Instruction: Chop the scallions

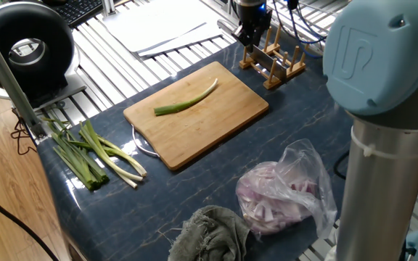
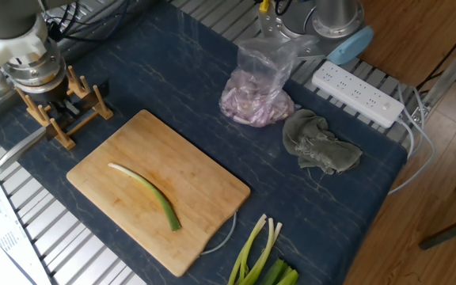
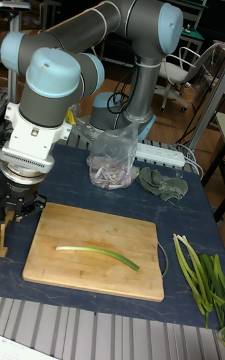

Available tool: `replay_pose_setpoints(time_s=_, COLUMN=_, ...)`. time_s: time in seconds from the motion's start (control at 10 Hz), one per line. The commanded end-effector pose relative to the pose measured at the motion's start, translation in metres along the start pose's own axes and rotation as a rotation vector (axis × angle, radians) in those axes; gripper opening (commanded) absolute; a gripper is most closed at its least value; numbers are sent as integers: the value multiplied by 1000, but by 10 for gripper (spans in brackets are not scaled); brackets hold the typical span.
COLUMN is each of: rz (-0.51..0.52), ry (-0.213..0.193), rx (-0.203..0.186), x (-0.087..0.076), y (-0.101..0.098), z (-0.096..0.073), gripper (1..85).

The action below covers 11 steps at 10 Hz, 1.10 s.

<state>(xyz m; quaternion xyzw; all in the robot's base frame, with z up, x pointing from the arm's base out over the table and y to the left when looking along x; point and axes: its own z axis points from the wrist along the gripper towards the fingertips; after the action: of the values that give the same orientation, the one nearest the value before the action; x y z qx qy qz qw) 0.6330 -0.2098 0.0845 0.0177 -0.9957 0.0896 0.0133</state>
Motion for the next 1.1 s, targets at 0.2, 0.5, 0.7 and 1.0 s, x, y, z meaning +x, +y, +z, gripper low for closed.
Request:
replay_pose_setpoints(time_s=0.2, rz=-8, ry=-16, rx=-16, x=-2, y=-5, z=-10, gripper=293)
replay_pose_setpoints(time_s=0.5, rz=-2, ry=-20, rx=-16, x=-3, y=-4, z=-5, gripper=293)
replay_pose_setpoints(time_s=0.7, rz=26, ry=-28, rx=-15, x=-4, y=1, z=0, gripper=280)
replay_pose_setpoints(time_s=1.0, rz=54, ry=-40, rx=11, x=-3, y=1, z=9, gripper=243)
